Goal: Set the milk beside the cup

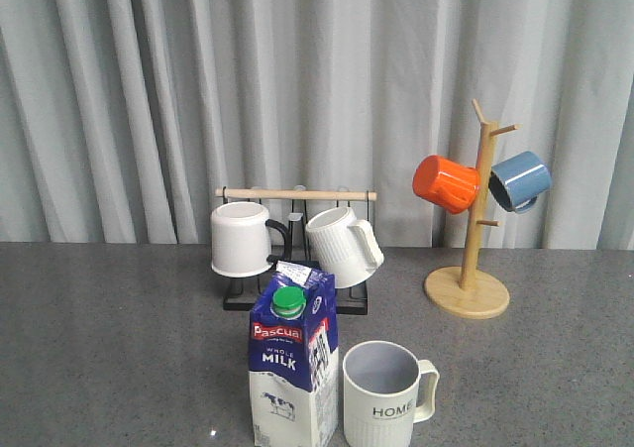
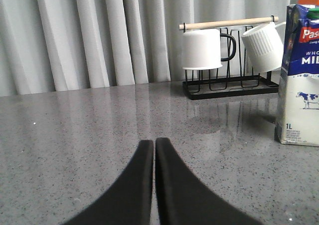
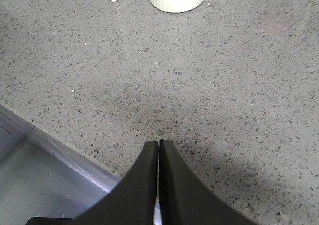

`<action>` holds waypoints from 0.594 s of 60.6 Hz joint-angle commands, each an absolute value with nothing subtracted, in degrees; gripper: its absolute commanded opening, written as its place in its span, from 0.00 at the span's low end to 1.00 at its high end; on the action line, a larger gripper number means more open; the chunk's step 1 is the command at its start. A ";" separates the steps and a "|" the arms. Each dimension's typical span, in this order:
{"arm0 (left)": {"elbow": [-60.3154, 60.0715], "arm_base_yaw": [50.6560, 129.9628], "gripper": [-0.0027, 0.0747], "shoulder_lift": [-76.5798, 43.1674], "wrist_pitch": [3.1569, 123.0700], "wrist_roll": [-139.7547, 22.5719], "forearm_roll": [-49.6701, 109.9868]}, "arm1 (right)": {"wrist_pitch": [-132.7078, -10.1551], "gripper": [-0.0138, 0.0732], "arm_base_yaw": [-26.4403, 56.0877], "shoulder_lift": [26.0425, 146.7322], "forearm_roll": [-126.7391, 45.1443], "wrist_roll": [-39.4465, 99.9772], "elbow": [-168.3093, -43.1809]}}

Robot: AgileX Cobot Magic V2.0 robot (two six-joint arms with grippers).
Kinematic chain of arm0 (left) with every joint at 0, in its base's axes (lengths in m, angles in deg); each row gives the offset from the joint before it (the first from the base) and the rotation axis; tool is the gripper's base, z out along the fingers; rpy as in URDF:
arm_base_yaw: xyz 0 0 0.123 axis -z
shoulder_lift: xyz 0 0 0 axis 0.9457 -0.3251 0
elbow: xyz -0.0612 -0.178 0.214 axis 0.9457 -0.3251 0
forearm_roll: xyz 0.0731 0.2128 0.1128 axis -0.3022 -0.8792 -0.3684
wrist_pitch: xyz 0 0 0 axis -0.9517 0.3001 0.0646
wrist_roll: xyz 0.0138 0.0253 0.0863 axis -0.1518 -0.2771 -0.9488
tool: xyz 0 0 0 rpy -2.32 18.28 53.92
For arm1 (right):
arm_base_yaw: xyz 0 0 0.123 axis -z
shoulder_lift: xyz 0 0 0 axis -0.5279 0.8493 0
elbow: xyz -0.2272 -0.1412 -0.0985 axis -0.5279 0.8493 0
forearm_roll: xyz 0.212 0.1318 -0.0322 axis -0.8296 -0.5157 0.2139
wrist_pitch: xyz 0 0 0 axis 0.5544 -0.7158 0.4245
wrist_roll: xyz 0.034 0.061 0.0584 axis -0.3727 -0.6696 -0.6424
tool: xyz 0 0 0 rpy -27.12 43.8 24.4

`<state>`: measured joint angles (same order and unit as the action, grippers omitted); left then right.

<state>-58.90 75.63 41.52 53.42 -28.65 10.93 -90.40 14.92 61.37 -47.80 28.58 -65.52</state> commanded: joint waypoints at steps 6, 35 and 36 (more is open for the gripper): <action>-60.11 75.63 0.03 41.68 49.22 -28.25 11.04 | -87.18 0.15 15.13 61.55 -48.44 28.83 -67.25; -60.11 75.63 0.03 41.68 49.22 -28.25 11.04 | -86.49 0.15 15.13 61.55 -47.99 28.89 -67.25; -60.11 75.63 0.03 41.68 49.22 -28.25 11.04 | -86.43 0.15 15.13 61.55 -47.76 28.89 -67.25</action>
